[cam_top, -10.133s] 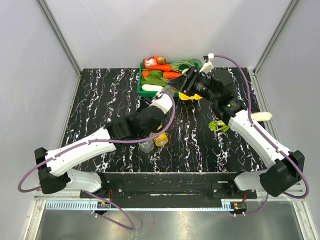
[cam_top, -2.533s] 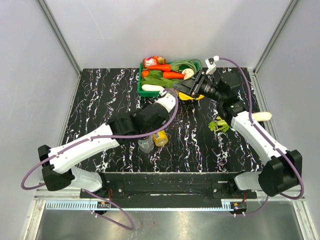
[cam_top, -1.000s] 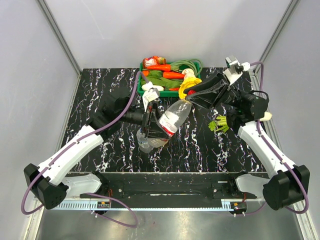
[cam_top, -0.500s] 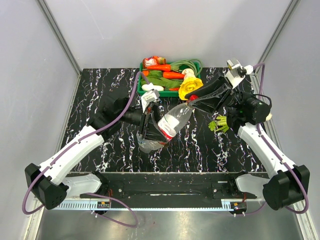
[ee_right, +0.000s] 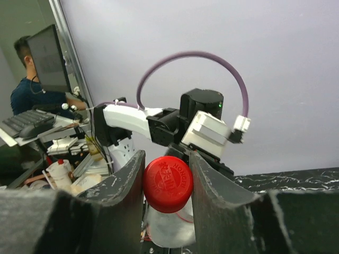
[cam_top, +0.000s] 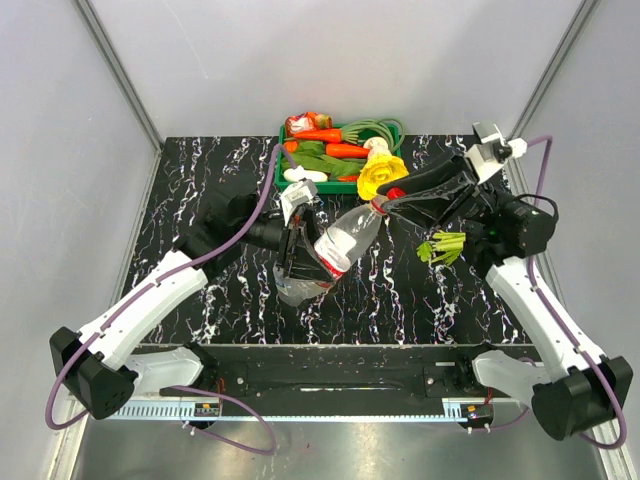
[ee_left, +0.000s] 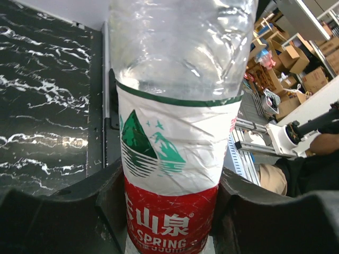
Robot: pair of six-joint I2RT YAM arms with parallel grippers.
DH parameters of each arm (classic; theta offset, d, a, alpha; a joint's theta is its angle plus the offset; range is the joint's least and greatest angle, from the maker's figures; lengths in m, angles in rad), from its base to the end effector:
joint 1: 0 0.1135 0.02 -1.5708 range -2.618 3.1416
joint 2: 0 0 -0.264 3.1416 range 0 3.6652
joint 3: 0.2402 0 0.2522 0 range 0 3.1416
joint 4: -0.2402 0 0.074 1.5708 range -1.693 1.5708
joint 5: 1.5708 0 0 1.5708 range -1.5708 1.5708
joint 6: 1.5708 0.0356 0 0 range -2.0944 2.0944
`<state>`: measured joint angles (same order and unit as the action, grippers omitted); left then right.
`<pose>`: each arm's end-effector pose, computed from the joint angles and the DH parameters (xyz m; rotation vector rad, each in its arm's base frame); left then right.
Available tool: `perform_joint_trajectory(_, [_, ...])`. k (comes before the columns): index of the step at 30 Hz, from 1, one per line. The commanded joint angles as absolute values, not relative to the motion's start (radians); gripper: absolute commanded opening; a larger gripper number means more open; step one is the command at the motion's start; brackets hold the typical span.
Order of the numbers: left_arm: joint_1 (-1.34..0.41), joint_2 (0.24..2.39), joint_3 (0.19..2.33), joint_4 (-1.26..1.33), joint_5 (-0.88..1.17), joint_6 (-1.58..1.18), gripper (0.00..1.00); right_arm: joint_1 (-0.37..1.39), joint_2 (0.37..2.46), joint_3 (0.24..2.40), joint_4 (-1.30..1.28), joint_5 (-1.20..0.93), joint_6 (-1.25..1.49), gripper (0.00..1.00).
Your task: Unscrew the bottle caps
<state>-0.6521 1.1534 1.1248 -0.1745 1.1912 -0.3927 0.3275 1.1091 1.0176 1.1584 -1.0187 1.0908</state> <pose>0.1746 -0.1749 0.3902 1.1914 1.6191 -1.7490 0.1764 0.0919 0.4684 -0.8410 0.8897 1.5136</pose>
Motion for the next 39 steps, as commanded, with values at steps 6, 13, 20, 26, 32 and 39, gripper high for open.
perform_joint_trajectory(6, [-0.627, 1.151, 1.141, -0.218, 1.112, -0.367, 0.06, 0.334, 0.934, 1.017, 0.769, -0.757, 0.789, 0.00])
perform_joint_trajectory(13, [-0.626, 1.144, 1.166, -0.250, 1.026, -0.344, 0.04, 0.334, 0.894, 1.014, 0.595, -0.690, 0.698, 0.00])
perform_joint_trajectory(20, [-0.621, 1.108, 1.196, -0.273, 0.853, -0.313, 0.03, 0.334, 0.850, 0.973, 0.437, -0.615, 0.626, 0.00])
perform_joint_trajectory(26, [-0.615, 1.062, 1.207, -0.298, 0.617, -0.299, 0.04, 0.334, 0.857, 0.962, 0.214, -0.543, 0.542, 0.00])
perform_joint_trajectory(32, [-0.612, 1.016, 1.198, -0.299, 0.424, -0.284, 0.05, 0.334, 0.888, 0.934, 0.063, -0.485, 0.479, 0.00])
perform_joint_trajectory(39, [-0.614, 0.966, 1.170, -0.281, 0.262, -0.278, 0.06, 0.334, 0.966, 0.873, 0.005, -0.445, 0.463, 0.00])
